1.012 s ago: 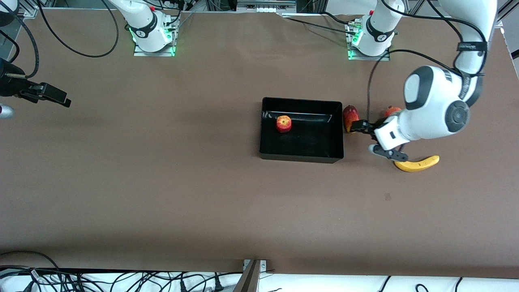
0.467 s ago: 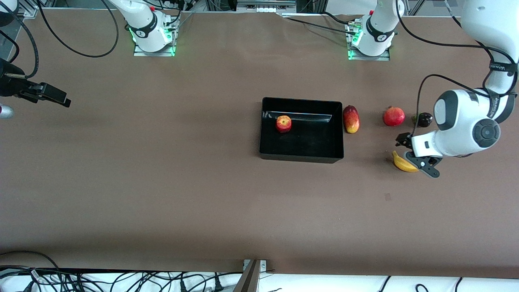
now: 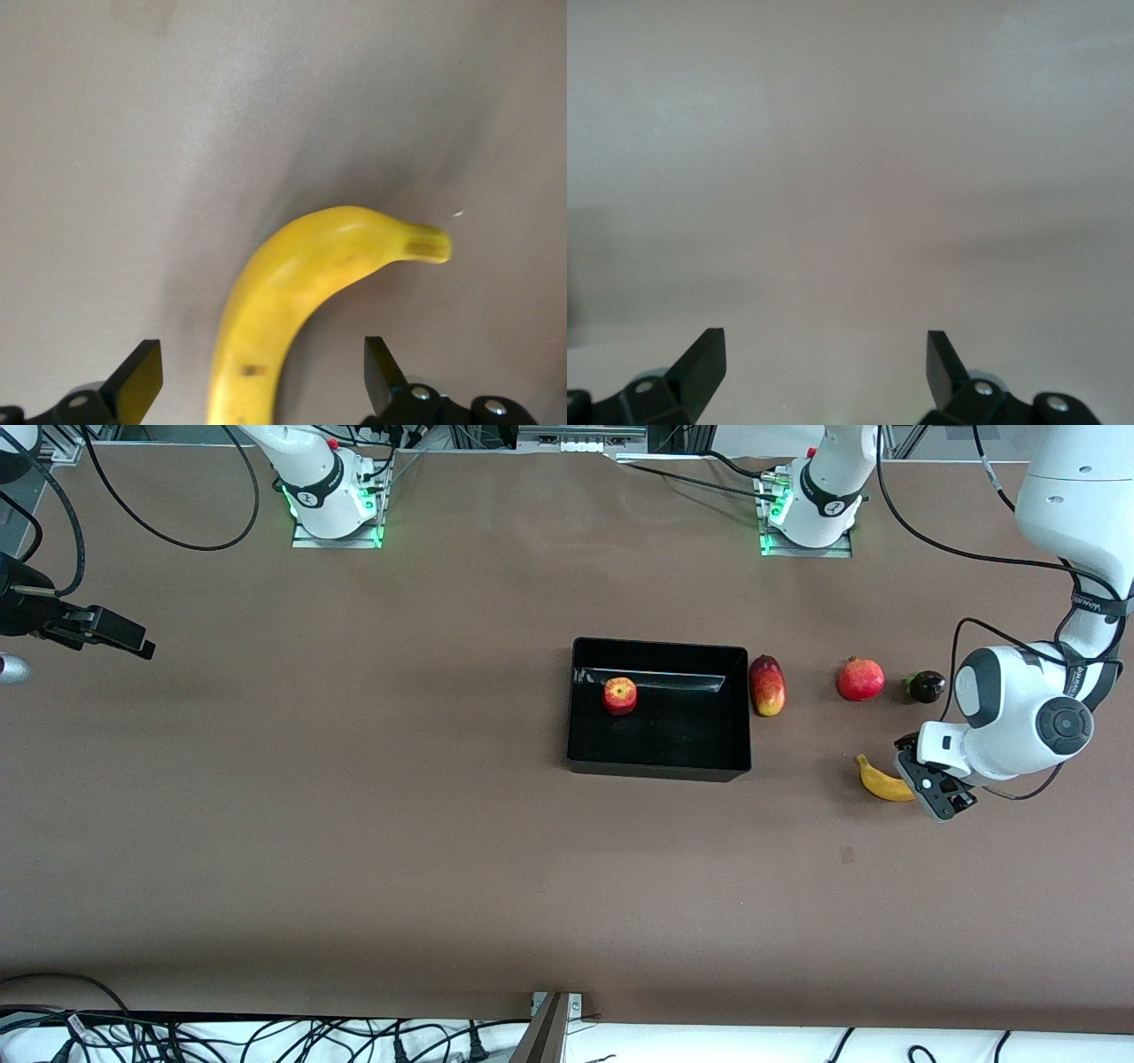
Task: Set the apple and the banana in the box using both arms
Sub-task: 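Grasp the yellow banana with the left gripper, then carry the banana with the left gripper and lower it into the box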
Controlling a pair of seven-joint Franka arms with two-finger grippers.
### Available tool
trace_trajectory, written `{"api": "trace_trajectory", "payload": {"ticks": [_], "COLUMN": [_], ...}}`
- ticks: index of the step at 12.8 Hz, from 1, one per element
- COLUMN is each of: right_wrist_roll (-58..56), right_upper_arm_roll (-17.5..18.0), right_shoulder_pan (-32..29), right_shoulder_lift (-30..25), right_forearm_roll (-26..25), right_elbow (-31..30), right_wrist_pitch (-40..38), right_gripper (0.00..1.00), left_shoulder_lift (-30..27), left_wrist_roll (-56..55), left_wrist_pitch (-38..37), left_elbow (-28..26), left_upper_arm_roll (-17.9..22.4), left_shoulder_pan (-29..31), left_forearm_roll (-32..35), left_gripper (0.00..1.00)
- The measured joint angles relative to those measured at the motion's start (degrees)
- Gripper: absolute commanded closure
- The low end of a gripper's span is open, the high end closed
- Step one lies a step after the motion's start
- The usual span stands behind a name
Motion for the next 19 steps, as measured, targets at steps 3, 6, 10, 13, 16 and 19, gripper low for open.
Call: {"api": "trace_trajectory", "payload": {"ticks": [3,6,10,13,16,19], "right_wrist_roll": [0.00,0.00,0.00,0.00,0.00,0.00], "right_upper_arm_roll": [0.00,0.00,0.00,0.00,0.00,-0.01], "right_shoulder_pan": [0.00,0.00,0.00,0.00,-0.01,-0.02], "right_shoulder_lift": [0.00,0.00,0.00,0.00,0.00,0.00], "right_forearm_roll": [0.00,0.00,0.00,0.00,0.00,0.00], "right_elbow": [0.00,0.00,0.00,0.00,0.00,0.00], "right_wrist_pitch": [-0.01,-0.02,-0.02,-0.02,-0.02,-0.02], "right_gripper": [0.00,0.00,0.00,0.00,0.00,0.00], "left_shoulder_lift": [2.13,3.19,3.19,2.98,0.58,-4.51], "left_wrist_roll": [6.44,7.45,7.65,7.60,7.35,0.10], "left_wrist_pitch": [1.96,2.64,2.69,2.67,-4.13,-15.46], "left_elbow": [-0.03,0.00,0.14,0.87,2.68,5.38], "left_upper_arm_roll": [0.04,0.04,0.00,-0.50,-2.01,-2.45], "left_shoulder_pan": [0.63,0.79,0.79,0.80,-0.26,-6.60], "left_forearm_roll": [0.70,0.70,0.70,0.69,-4.25,-7.89], "left_gripper": [0.02,0.55,1.00,1.00,1.00,1.00]}}
